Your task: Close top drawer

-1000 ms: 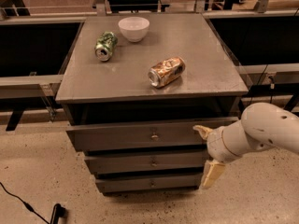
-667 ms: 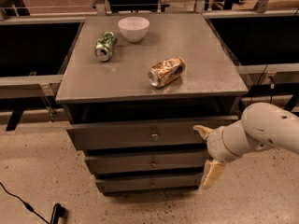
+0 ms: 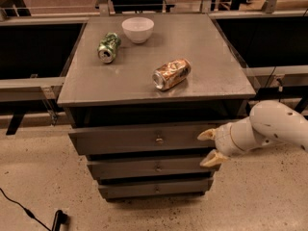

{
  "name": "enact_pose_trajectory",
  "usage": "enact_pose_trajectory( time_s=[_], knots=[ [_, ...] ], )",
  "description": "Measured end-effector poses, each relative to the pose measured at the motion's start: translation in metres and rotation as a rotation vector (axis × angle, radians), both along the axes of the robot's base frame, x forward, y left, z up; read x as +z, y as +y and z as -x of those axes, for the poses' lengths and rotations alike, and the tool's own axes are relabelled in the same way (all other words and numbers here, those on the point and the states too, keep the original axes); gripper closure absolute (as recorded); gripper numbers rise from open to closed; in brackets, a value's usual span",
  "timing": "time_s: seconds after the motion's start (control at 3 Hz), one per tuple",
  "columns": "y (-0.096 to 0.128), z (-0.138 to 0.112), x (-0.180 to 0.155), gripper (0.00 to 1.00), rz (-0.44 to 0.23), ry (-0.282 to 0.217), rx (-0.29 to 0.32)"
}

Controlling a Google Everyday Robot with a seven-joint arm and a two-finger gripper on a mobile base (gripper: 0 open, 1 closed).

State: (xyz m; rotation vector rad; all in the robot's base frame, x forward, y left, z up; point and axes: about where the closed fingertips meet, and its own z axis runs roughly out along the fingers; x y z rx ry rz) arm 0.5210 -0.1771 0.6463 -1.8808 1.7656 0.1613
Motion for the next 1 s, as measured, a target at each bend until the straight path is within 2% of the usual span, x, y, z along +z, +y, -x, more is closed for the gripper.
enact_pose_trajectory(
  time_s=[0.33, 0.67, 1.0],
  knots=[
    [-0.0065, -0.0308, -0.0074, 0.38, -0.001, -0.068, 0.011],
    [-0.0087, -0.038, -0.0126, 0.16, 0.023, -0.093, 0.007],
    [-0.0087, -0.0378, -0.0127, 0.0, 0.023, -0.093, 0.007]
  ],
)
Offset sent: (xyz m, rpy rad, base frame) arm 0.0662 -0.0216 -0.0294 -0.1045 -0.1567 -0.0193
